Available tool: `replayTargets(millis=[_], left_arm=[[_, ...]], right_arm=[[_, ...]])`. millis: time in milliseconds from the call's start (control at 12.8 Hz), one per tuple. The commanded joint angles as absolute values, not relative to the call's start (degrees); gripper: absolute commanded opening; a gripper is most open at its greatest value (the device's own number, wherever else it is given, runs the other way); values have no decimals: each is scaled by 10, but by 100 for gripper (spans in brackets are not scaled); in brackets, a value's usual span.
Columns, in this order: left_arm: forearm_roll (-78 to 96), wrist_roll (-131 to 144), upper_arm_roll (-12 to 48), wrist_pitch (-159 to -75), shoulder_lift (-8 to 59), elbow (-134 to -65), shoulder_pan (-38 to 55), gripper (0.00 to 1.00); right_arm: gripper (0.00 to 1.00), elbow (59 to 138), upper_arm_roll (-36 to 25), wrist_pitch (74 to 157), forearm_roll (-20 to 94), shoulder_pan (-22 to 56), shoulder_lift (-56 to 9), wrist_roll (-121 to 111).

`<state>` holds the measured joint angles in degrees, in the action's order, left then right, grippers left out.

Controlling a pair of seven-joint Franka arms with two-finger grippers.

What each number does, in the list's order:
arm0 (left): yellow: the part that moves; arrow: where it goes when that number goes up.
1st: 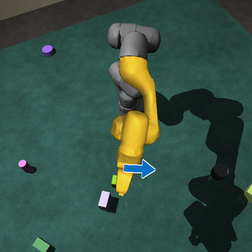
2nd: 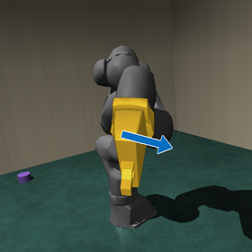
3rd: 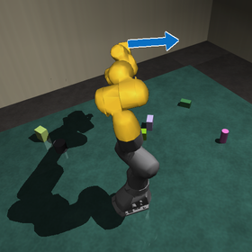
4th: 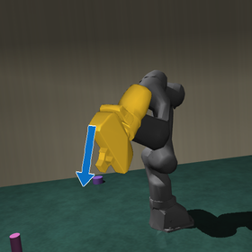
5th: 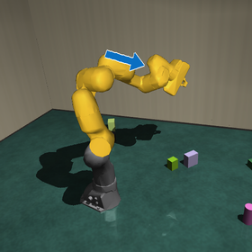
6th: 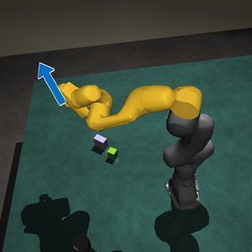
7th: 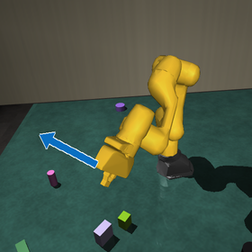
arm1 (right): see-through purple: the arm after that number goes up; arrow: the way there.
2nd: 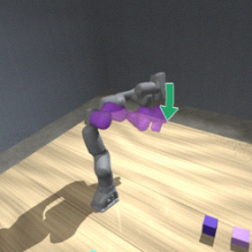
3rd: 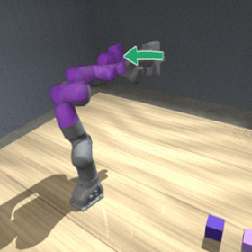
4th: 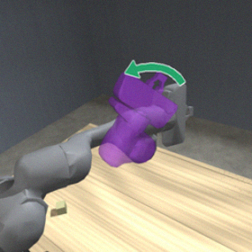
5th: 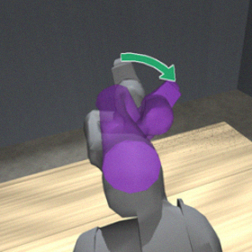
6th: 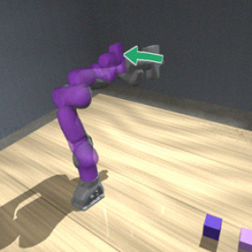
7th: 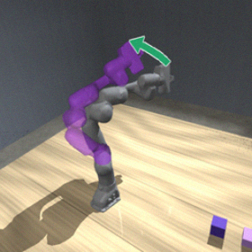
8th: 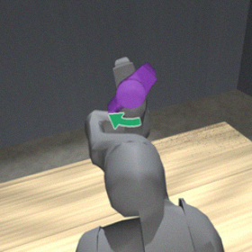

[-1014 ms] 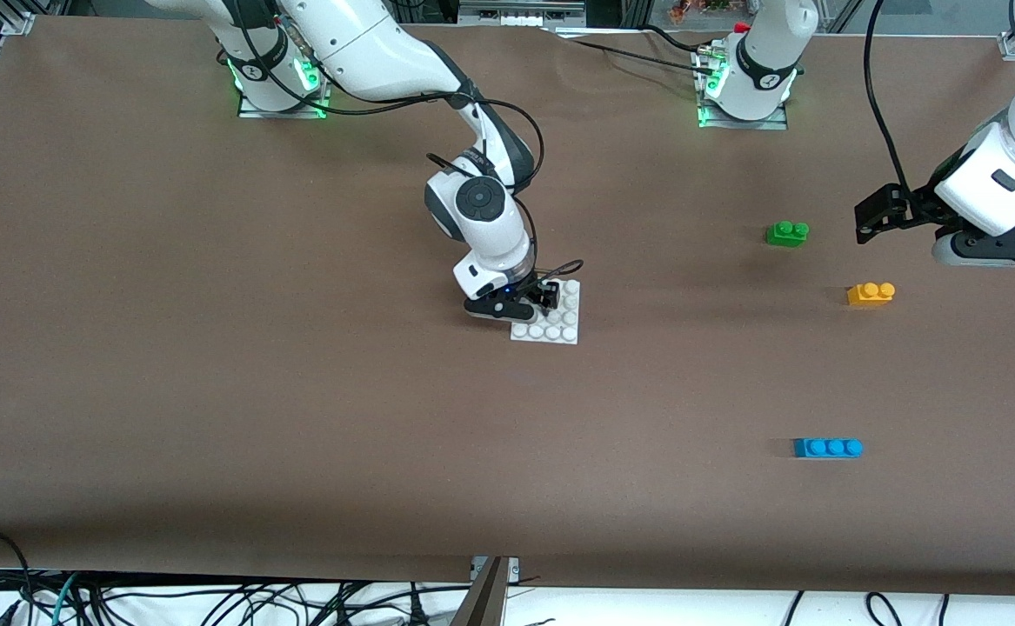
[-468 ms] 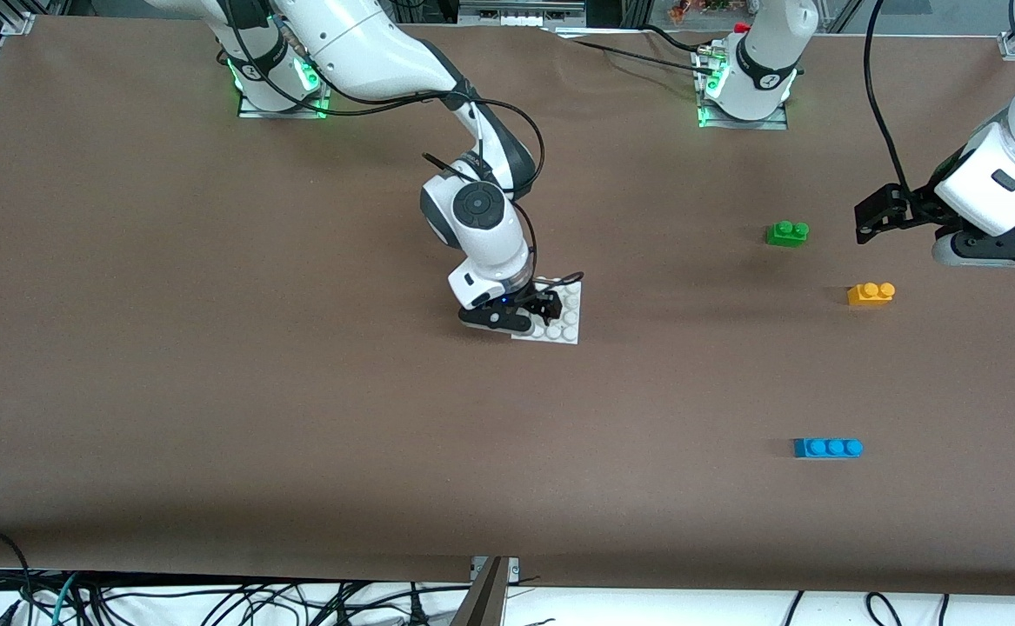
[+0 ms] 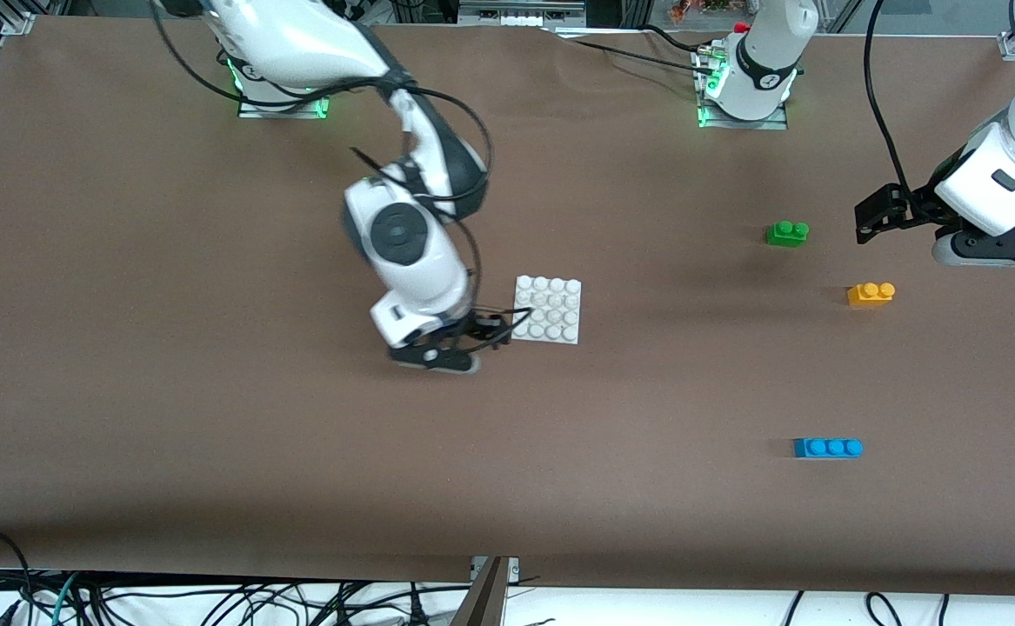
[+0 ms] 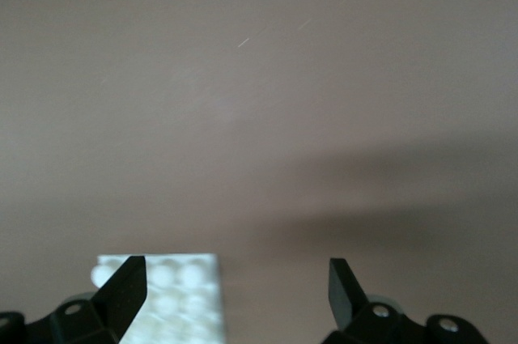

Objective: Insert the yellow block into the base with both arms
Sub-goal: 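Release the plate and retract the right gripper while the left gripper reaches out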

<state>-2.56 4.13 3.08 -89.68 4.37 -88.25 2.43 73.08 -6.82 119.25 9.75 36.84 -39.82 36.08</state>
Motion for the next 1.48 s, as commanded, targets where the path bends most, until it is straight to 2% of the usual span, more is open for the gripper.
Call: replayTargets(millis=[0,312,702,936,1405], left_arm=[[-19,37,27,-886,47,-872,23,100],[-17,36,24,-897,54,-878,6,100],[-15,35,24,-892,57,-885,-6,100],[-13,-18,24,-910,57,-911,-36,100],[-21,-25,24,-1021,55,-1017,-75,100]], right_arm=[[100,815,-58,1104,90,299,-277,270],[100,860,-58,986,88,197,-158,136],[100,926,-54,947,40,138,-55,64],[100,945,-49,918,16,113,-16,31],[100,958,-48,890,0,99,11,17]])
